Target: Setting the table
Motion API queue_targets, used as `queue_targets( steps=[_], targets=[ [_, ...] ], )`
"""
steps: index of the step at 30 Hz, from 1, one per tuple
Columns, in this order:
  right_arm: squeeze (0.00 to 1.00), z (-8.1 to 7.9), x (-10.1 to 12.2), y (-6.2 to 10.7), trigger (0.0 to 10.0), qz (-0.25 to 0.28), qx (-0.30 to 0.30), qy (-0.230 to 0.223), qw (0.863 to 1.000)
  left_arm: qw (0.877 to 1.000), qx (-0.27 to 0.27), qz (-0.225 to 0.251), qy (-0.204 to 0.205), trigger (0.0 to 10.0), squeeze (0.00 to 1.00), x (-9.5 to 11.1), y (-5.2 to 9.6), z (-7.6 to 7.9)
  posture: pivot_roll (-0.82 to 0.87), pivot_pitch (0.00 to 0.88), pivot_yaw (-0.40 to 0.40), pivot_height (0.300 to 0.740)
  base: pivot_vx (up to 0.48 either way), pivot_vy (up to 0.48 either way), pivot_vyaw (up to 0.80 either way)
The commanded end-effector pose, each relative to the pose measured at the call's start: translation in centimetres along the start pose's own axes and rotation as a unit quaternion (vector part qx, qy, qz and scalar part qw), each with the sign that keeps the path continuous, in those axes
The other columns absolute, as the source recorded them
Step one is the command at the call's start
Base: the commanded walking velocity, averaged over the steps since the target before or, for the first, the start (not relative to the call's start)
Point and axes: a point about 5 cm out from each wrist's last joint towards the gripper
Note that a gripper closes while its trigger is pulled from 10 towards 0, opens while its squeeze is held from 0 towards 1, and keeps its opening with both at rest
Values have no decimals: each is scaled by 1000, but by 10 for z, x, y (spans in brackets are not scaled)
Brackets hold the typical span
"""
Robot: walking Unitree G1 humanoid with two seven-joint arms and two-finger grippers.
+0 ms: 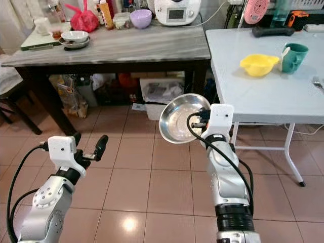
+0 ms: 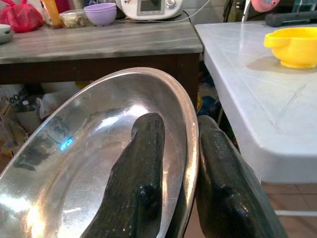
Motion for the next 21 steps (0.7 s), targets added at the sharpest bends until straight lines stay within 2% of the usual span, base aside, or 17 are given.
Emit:
queue_targets(
  steps=[1, 21],
  targets=[
    [0, -6, 4, -3, 10000, 9, 9, -2, 1000, 1000, 0, 1, -8, 10000, 0, 1, 0, -4, -95, 43, 81, 740, 409, 0, 0],
    [0, -7, 4, -4, 10000, 9, 13, -3, 1000, 1000, -4, -2, -7, 10000, 0, 0, -2, -1, -100, 36, 77, 740, 444, 0, 0]
  ],
)
Point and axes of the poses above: a point about 5 cm out from each wrist's last joint towards the gripper, its own y axis pointing back from the gripper into the wrist, its own x axis along the axis of the wrist's last joint, z = x × y, and after that the axes turned 3 degrees about -y, right-handed
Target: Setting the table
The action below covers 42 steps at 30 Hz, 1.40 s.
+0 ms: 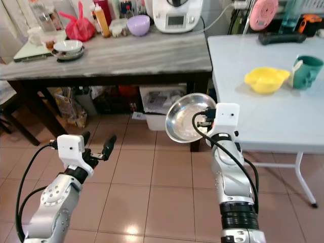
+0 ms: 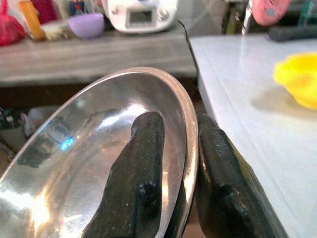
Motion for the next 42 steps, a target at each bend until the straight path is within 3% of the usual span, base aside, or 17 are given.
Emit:
queue_targets(
  steps=[1, 24, 42],
  targets=[
    [0, -14, 5, -2, 10000, 10, 21, -5, 1000, 1000, 15, -3, -11, 10000, 0, 0, 3, -10, -100, 36, 76, 740, 461, 0, 0],
    [0, -13, 4, -1, 10000, 11, 20, -6, 1000, 1000, 7, -7, -8, 10000, 0, -3, 2, -8, -107, 36, 82, 740, 446, 0, 0],
    [0, -14, 3, -1, 10000, 8, 22, -4, 1000, 1000, 6, -11, -3, 10000, 0, -4, 2, -6, -105, 36, 82, 740, 346, 329, 0]
  ],
)
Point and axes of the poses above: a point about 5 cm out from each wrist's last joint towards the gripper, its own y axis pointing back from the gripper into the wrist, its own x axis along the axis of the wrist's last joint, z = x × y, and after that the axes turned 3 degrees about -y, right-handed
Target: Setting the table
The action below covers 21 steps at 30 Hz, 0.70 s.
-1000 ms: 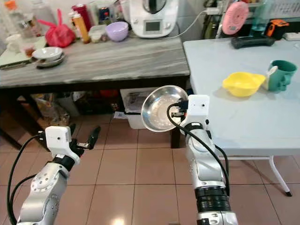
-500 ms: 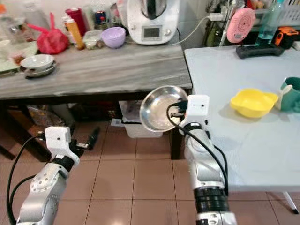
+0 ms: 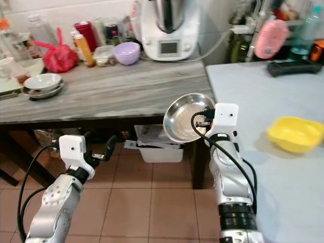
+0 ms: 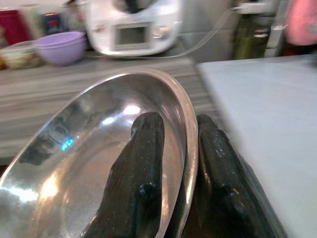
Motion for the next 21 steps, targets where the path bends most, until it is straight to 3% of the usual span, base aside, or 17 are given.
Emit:
queue_targets(
  steps=[1, 21],
  targets=[
    [0, -4, 5, -1, 10000, 9, 8, 2, 1000, 1000, 1, 3, -4, 10000, 0, 3, -1, -2, -105, 36, 82, 740, 285, 386, 0],
    [0, -5, 5, -2, 10000, 12, 10, 4, 1000, 1000, -2, 0, -6, 10000, 0, 2, -1, -1, -104, 33, 81, 740, 286, 385, 0]
  ],
)
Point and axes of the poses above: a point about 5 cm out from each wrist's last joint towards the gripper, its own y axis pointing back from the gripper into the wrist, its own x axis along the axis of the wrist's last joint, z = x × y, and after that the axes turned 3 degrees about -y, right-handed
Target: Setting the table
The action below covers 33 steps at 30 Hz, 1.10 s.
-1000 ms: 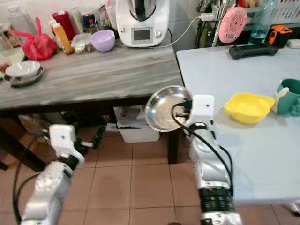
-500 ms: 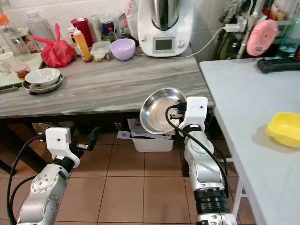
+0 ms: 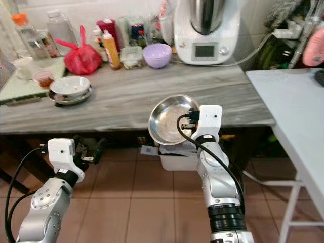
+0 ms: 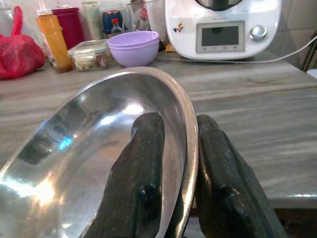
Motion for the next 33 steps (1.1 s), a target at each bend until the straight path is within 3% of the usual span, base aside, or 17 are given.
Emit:
queue_targets(
  steps=[1, 4, 27, 33],
  targets=[
    [0, 6, 4, -1, 10000, 8, -10, 2, 1000, 1000, -12, 1, -2, 10000, 0, 1, -3, 6, -105, 33, 81, 740, 289, 382, 0],
    [0, 6, 4, 0, 10000, 10, -10, 3, 1000, 1000, -12, 2, -3, 10000, 0, 2, -3, 6, -106, 34, 81, 740, 287, 374, 0],
    [0, 10, 5, -1, 10000, 8, -25, 1, 1000, 999, -38, 12, -11, 10000, 0, 5, -2, 16, -105, 50, 80, 740, 0, 0, 0],
    [0, 11, 4, -1, 10000, 7, -29, 1, 1000, 999, -40, 14, -10, 10000, 0, 6, -2, 16, -106, 51, 84, 740, 0, 0, -710]
  ],
)
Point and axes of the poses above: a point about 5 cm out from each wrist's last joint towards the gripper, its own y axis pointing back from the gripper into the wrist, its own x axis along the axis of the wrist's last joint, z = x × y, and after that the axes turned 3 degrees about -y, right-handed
